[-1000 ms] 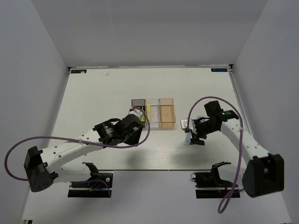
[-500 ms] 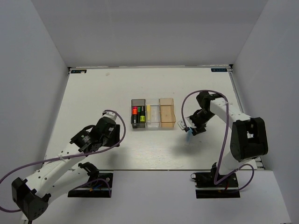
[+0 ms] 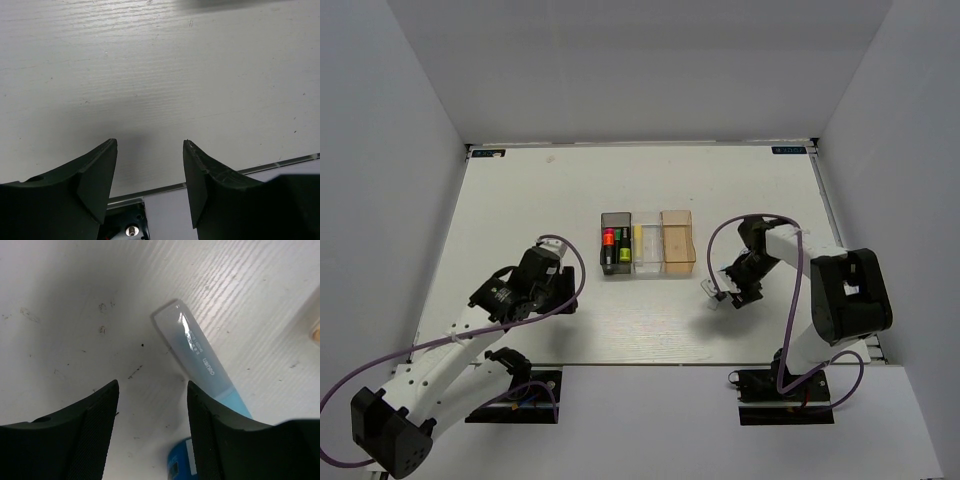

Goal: Sort the stationery into containers
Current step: Pick up the pen from the center of the board.

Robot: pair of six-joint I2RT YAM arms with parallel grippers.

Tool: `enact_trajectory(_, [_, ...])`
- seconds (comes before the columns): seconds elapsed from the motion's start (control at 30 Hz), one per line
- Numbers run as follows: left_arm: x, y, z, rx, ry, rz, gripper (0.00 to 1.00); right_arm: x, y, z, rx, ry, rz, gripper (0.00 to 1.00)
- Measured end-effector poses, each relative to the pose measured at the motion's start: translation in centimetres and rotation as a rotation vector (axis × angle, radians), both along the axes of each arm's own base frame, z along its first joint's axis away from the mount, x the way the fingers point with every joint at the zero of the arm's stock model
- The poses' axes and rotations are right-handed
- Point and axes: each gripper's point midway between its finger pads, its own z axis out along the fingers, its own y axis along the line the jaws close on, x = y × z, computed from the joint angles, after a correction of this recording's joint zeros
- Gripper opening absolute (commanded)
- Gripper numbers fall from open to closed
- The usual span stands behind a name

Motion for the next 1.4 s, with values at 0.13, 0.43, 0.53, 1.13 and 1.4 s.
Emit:
enact_trajectory(0.13, [0.0, -0.2, 0.0, -0.013, -0.001, -0.006, 0.66, 0.7, 1.0, 1.4, 0.050, -0.005, -0.007, 0.60])
enact_trajectory(0.43, [-0.1, -0.6, 0.0, -0.028, 0.004, -0.017, 0.66, 1.2, 2.6, 2.8, 0.120, -0.050, 0.006, 0.61])
enact_trajectory(0.53, [-0.1, -0.6, 0.0, -0.029, 0.005, -0.017, 0.66, 1.6, 3.0, 2.1, 0.120, -0.057, 0.019, 0.63])
enact_trajectory(1.13, [0.0, -0.5, -0.1, -0.028, 0.007, -0.012, 0.66, 1.6, 2.5, -0.4, 0.007, -0.026, 0.085, 0.28])
enact_trajectory(1.4, [-0.2, -0.4, -0.6, -0.023, 0.016, -0.011, 0.66, 0.1, 1.9, -0.5, -0.027, 0.003, 0.107, 0.12])
